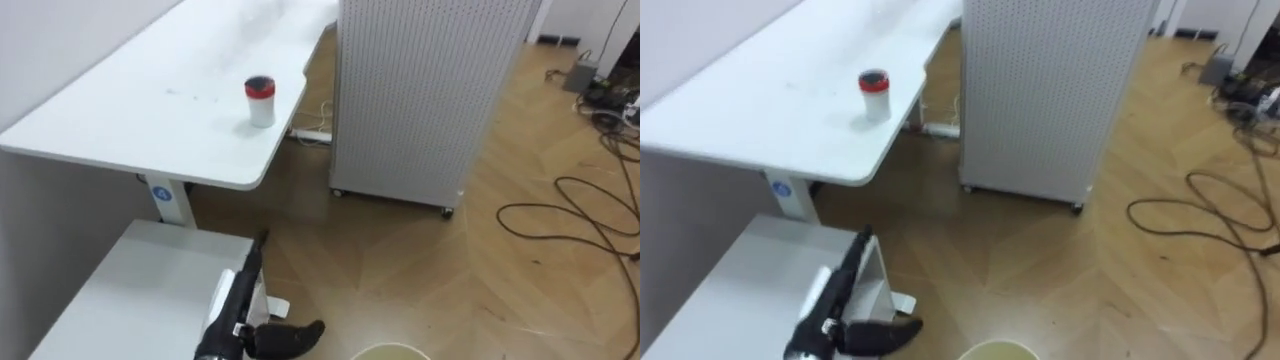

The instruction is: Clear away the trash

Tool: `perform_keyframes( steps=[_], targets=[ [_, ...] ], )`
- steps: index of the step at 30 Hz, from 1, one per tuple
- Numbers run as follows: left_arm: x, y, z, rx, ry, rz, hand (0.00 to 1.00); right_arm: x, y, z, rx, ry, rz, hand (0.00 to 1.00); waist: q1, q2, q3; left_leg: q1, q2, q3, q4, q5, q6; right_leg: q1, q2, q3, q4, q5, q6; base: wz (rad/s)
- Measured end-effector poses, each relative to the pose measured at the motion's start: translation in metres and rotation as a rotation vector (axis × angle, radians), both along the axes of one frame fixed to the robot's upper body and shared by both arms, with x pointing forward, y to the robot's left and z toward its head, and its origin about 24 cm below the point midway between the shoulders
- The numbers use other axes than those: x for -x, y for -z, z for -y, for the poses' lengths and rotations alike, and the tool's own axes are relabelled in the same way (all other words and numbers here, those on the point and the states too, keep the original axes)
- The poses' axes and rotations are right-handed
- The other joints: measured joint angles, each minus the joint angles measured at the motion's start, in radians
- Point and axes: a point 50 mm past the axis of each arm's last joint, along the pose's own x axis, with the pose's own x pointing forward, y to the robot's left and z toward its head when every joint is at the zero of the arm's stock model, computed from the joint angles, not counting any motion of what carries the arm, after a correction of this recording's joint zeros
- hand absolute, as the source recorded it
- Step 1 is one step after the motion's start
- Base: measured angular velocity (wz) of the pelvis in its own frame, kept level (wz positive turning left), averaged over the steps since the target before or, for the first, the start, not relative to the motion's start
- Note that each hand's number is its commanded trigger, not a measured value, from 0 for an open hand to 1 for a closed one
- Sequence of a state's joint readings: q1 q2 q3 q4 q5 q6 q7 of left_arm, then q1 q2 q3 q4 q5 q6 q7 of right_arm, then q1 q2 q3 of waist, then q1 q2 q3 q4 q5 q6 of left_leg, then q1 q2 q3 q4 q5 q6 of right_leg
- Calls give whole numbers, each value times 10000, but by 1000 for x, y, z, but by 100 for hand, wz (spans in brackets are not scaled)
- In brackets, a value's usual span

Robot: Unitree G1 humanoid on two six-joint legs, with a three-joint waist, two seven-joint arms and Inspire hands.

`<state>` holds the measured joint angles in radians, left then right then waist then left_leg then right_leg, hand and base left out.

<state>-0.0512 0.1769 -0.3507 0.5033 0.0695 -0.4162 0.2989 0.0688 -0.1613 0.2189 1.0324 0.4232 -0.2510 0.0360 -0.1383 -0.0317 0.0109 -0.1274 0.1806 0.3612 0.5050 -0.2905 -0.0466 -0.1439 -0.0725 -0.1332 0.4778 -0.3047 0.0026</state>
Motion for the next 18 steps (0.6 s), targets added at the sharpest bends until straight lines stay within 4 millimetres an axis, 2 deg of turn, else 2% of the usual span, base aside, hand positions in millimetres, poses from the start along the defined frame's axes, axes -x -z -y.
perform_keyframes(
  steps=[4, 8, 9, 11, 13, 16, 17, 18],
  targets=[
    [-3, -7, -2, 63, -293, 418, 0, 4, 0, 2, 0, 133, -16, 100, 47, 88, -6, 69, -37, -43, -153, -25, -44, -2, 60, 166, -168, 116, 48, -12],
    [-4, -13, -7, 104, -877, 782, 0, 6, 0, 2, 84, 124, -61, 100, 29, 244, -40, 541, -327, -67, -747, -18, -53, 116, 7, 524, -327, 192, 171, -22],
    [-5, -13, -8, 118, -1053, 851, 0, 6, 0, 2, 118, 59, -87, 100, -10, 301, -23, 690, -388, -57, -878, -18, -52, 208, -3, 598, -440, 233, 220, -24],
    [-6, -15, -10, 107, -1308, 969, 0, 7, 1, 1, 152, -74, -185, 100, -22, 325, -29, 832, -483, -34, -978, -19, -49, 216, -15, 795, -467, 265, 264, -31],
    [-7, -16, -15, 111, -1579, 1052, 0, 7, 1, -2, 65, -187, -195, 100, 39, 330, -28, 942, -514, 138, -966, -26, -36, 167, -54, 794, -450, 307, 313, -46],
    [-9, -19, -25, 80, -2144, 1224, 0, 3, 1, -4, -79, -361, -300, 100, 305, 355, -16, 1176, -526, 220, -913, -130, 42, 10, -130, 509, -179, 383, 296, -73],
    [-9, -20, -30, 88, -2381, 1283, 0, -1, 0, -5, -100, -442, -221, 100, 393, 392, -4, 1267, -504, 236, -895, -200, 49, -28, -167, 174, -80, 428, 237, -75],
    [-10, -21, -34, 79, -2604, 1357, 0, -7, -2, -6, -109, -536, -80, 100, 471, 467, 41, 1352, -465, 234, -903, -246, 44, -30, -169, -124, -112, 520, 188, -72]
  ],
)
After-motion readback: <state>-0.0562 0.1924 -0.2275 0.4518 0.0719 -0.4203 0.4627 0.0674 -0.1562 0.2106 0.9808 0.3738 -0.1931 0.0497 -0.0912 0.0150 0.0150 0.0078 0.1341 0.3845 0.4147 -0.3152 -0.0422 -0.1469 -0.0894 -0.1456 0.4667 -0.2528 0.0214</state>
